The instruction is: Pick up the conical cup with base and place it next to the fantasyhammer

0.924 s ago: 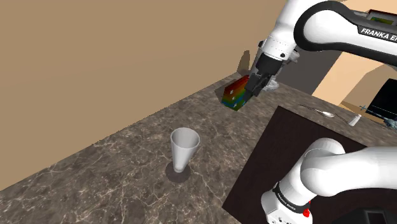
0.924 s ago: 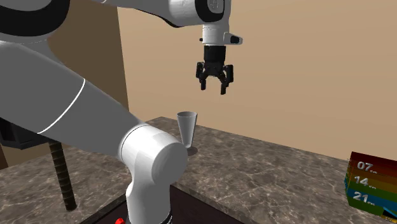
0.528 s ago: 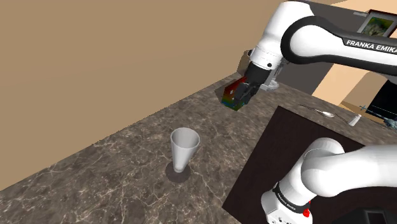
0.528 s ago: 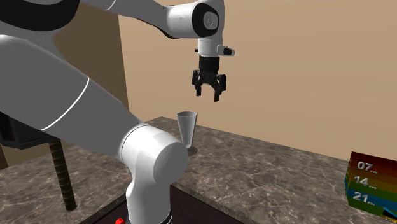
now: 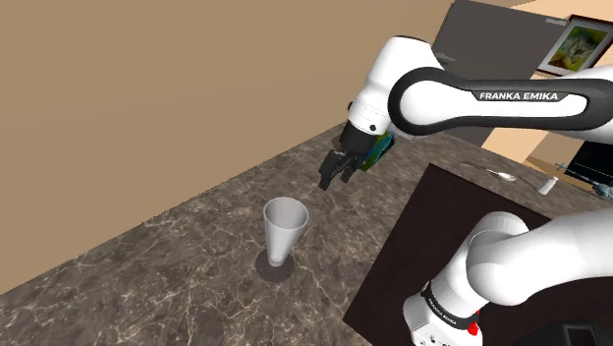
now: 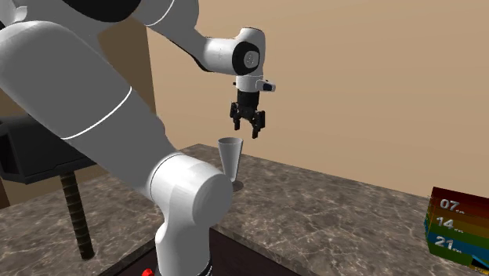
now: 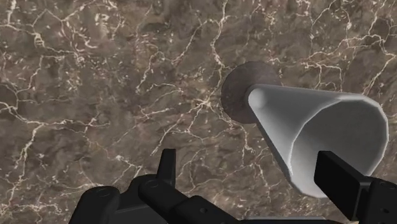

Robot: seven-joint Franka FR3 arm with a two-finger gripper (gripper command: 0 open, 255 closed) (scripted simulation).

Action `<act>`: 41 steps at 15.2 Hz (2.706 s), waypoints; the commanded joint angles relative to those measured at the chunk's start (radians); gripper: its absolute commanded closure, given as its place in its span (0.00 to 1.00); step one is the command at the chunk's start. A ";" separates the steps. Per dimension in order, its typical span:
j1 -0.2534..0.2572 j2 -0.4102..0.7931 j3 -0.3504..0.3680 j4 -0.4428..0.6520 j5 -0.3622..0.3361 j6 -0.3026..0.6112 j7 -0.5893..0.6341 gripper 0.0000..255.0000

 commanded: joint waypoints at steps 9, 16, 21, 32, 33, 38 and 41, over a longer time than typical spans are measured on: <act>0.033 0.203 0.109 -0.001 0.073 0.248 0.085 0.00; 0.037 0.248 0.125 -0.027 0.081 0.319 0.084 0.00; 0.037 0.248 0.125 -0.027 0.081 0.319 0.084 0.00; 0.036 0.240 0.123 -0.019 0.079 0.304 0.086 1.00; 0.036 0.233 0.121 -0.011 0.076 0.289 0.088 1.00; 0.032 0.200 0.111 0.032 0.065 0.214 0.100 1.00; 0.030 0.184 0.105 0.060 0.059 0.170 0.107 1.00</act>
